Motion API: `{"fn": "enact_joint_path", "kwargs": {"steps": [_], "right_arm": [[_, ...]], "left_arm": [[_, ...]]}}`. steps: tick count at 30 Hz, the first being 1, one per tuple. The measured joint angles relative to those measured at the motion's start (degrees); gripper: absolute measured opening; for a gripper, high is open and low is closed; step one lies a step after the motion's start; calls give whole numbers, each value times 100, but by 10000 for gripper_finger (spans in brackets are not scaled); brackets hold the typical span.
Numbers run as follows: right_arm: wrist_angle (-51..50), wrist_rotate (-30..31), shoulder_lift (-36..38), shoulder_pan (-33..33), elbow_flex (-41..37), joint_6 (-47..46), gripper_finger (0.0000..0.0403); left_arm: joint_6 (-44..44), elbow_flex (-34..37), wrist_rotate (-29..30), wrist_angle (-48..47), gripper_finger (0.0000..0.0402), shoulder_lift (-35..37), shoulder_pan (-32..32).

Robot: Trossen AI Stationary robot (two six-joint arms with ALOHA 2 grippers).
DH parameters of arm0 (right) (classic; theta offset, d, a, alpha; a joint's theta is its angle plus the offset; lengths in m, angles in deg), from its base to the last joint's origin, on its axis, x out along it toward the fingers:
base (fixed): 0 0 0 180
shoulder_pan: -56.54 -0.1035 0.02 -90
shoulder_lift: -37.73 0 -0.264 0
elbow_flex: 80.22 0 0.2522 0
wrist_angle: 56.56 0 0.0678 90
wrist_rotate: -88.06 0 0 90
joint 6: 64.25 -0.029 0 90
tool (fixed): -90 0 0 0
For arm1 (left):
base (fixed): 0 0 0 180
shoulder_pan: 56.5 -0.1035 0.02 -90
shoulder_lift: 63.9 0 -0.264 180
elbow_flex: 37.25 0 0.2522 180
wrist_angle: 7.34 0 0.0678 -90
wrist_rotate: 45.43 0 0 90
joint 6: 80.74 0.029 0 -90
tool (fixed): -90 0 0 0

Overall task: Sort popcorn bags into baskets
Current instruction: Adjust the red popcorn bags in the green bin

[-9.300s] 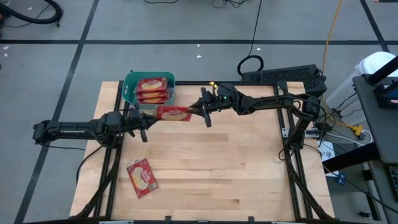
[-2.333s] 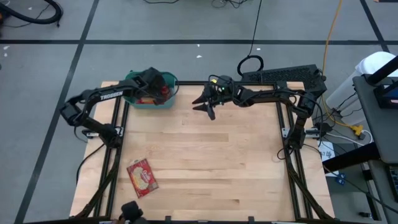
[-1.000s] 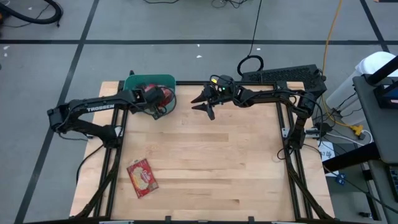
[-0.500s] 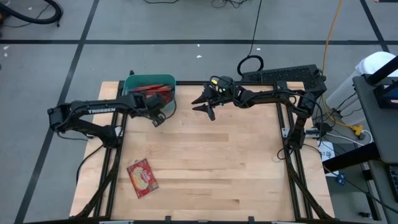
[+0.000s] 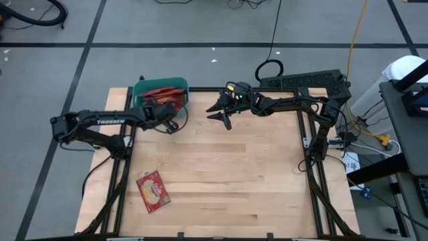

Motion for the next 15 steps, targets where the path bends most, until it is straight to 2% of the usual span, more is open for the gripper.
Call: {"fn": "enact_joint_path", "kwargs": {"steps": [5, 10, 15], "right_arm": [[-2, 0, 0, 0, 0, -4, 135], [-2, 0, 0, 0, 0, -4, 134], [17, 0, 0, 0, -2, 2, 135]], "left_arm": [[68, -388, -98, -333, 36, 20, -12], [230, -929, -45, -574, 43, 111, -71], [303, -1160, 1040, -457, 44, 109, -496]]}}
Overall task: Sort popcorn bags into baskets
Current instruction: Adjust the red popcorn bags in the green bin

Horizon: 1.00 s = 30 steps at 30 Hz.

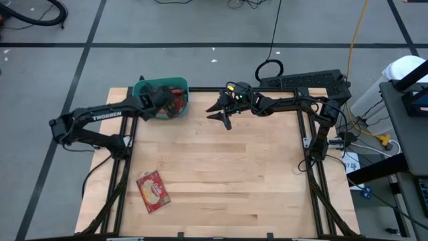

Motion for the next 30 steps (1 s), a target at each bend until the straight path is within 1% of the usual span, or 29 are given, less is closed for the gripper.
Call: {"fn": "enact_joint_path", "kwargs": {"steps": [1, 3, 7, 9, 12, 17, 19, 24, 30], "right_arm": [[11, 0, 0, 0, 0, 0, 134], [18, 0, 0, 0, 0, -4, 135], [13, 0, 0, -19, 0, -4, 135], [7, 0, 0, -38, 0, -2, 134], [6, -2, 0, -42, 0, 2, 135], [16, 0, 0, -39, 0, 30, 135], [16, 0, 0, -37, 0, 36, 134], [16, 0, 0, -37, 0, 42, 134], [18, 0, 0, -37, 0, 41, 135]], "left_arm": [[-28, 3, 141, 117, 44, -16, -177], [-182, 11, 104, 291, 44, -49, -616], [-616, 22, -212, 292, 44, -222, -1403], [-666, 26, -428, 263, 44, -284, -1666], [-545, 22, -872, 395, 44, -482, -1896], [-380, 15, -1896, 316, 44, -826, -2012], [-382, 8, -2120, 172, 44, -912, -1986], [-523, 0, -2197, -143, 44, -907, -1851], [-717, 19, -2351, -525, 44, -577, -1558]]}}
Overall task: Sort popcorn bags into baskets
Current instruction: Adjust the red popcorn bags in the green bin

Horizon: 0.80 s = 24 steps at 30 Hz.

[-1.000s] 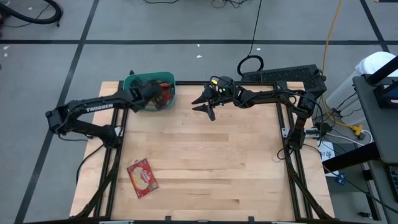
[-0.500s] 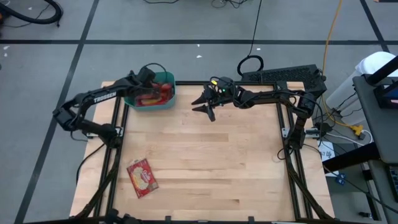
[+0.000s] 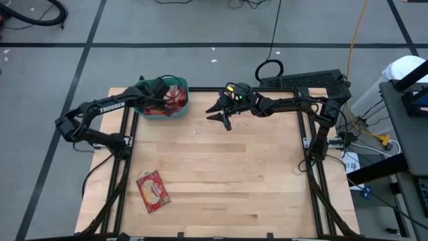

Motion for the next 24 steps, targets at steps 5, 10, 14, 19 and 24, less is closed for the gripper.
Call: {"fn": "enact_joint_path", "kwargs": {"steps": [5, 10, 14, 19, 24], "right_arm": [[22, 0, 0, 0, 0, -1, 134], [28, 0, 0, 0, 0, -36, 134], [28, 0, 0, 0, 0, -27, 134], [98, 1, 0, 0, 0, -27, 135], [135, 1, 0, 0, 0, -43, 135]], "left_arm": [[-123, 10, -39, -28, 44, 457, 170], [-316, 7, -8, -95, 44, 1100, 488], [-492, 7, -35, -259, 44, 1475, 858], [-537, 7, -549, -558, 44, 1438, 1340], [-673, 302, -271, -468, 44, 1126, 1603]]}}
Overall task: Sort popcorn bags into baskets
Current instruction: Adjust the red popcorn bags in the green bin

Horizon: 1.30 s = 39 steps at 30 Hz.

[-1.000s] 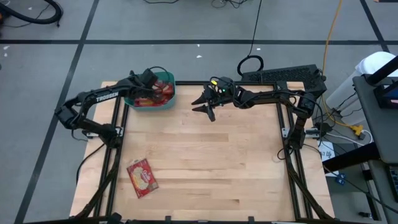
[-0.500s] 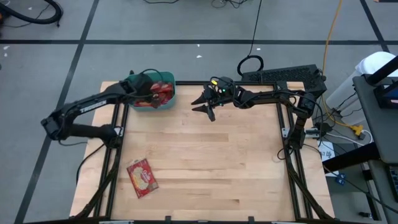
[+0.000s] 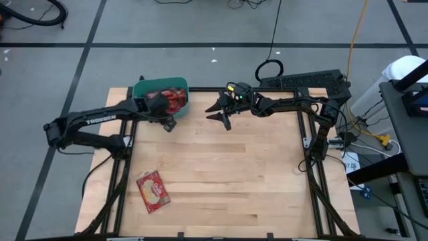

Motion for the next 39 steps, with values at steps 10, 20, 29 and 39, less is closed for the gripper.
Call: {"fn": "enact_joint_path", "kwargs": {"steps": [10, 20, 29, 39], "right_arm": [[65, 1, 0, 0, 0, -108, 135], [126, 1, 0, 0, 0, -180, 134], [128, 24, 0, 0, 0, -296, 134], [139, 27, 0, 0, 0, -308, 134]], "left_arm": [[-355, 413, 839, 819, 44, -490, -20], [37, 1025, 572, 2421, 44, -786, -748], [492, 1012, -23, 2946, 44, -690, -941], [474, 538, 356, 1773, 44, 36, -946]]}}
